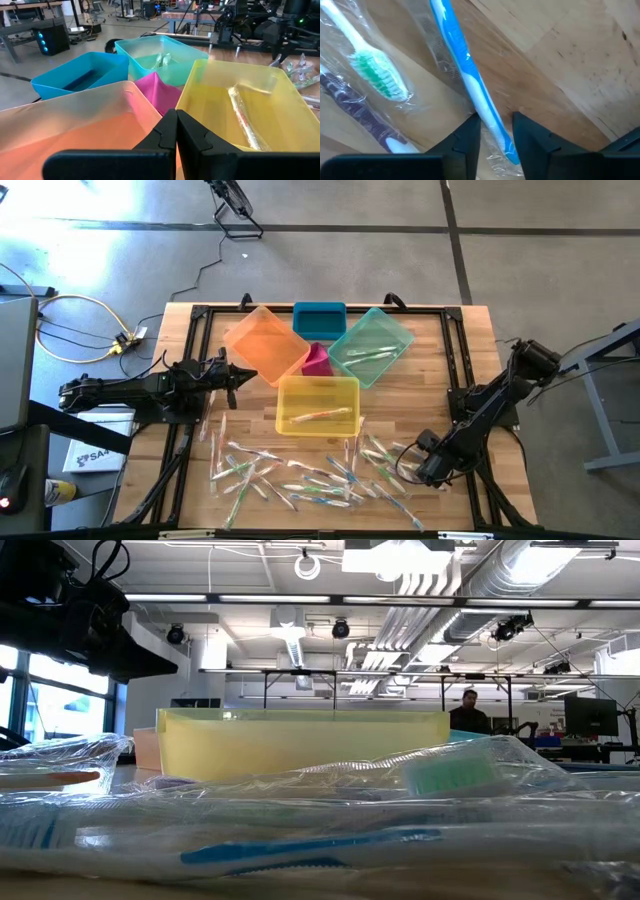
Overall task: Pick & Place Toothbrushes
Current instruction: Put the blue toothbrush into the blue bin
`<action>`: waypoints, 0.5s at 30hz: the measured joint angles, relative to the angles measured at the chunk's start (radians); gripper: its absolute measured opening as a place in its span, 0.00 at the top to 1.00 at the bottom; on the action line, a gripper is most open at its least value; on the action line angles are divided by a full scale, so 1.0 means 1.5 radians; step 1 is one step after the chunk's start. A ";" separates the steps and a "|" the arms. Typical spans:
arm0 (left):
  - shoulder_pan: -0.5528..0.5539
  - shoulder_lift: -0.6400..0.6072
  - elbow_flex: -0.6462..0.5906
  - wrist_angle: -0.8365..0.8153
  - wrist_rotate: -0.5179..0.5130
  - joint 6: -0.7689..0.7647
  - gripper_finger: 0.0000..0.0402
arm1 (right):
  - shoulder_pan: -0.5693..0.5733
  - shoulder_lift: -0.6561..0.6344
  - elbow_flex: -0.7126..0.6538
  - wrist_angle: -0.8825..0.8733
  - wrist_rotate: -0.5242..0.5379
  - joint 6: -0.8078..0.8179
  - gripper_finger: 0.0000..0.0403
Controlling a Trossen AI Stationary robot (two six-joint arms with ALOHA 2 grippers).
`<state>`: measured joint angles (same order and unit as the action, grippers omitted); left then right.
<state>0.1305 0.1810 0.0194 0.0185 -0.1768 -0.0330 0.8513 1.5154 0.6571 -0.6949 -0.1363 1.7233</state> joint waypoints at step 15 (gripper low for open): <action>0.000 0.000 0.000 0.000 0.000 0.001 1.00 | 0.000 -0.005 -0.003 -0.007 0.002 -0.002 0.95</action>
<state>0.1303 0.1810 0.0193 0.0181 -0.1768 -0.0315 0.8513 1.5076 0.6525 -0.7048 -0.1339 1.7199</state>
